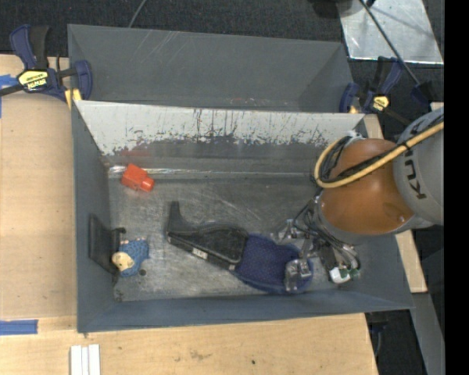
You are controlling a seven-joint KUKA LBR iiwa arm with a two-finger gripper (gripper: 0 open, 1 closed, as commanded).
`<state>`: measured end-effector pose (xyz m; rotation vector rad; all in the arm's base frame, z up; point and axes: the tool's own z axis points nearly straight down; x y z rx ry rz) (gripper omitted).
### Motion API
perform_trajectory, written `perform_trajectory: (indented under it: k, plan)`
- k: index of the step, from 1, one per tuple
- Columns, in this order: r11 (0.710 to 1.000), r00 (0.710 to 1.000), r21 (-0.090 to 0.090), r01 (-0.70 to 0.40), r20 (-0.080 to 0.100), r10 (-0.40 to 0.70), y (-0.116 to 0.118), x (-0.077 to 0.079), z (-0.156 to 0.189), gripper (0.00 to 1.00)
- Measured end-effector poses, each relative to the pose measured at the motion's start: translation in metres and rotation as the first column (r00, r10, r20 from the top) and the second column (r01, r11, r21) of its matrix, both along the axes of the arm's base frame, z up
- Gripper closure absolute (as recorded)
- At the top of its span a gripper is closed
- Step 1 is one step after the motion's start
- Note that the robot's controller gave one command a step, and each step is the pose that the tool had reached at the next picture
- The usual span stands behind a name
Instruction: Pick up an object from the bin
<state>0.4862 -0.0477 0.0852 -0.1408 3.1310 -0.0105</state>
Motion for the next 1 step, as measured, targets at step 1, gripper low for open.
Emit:
perform_trajectory:
  k: [1]
  plan:
    - [0.981,0.981,0.002,-0.193,0.004,0.193,-0.0266,0.0192,0.1573,1.00]
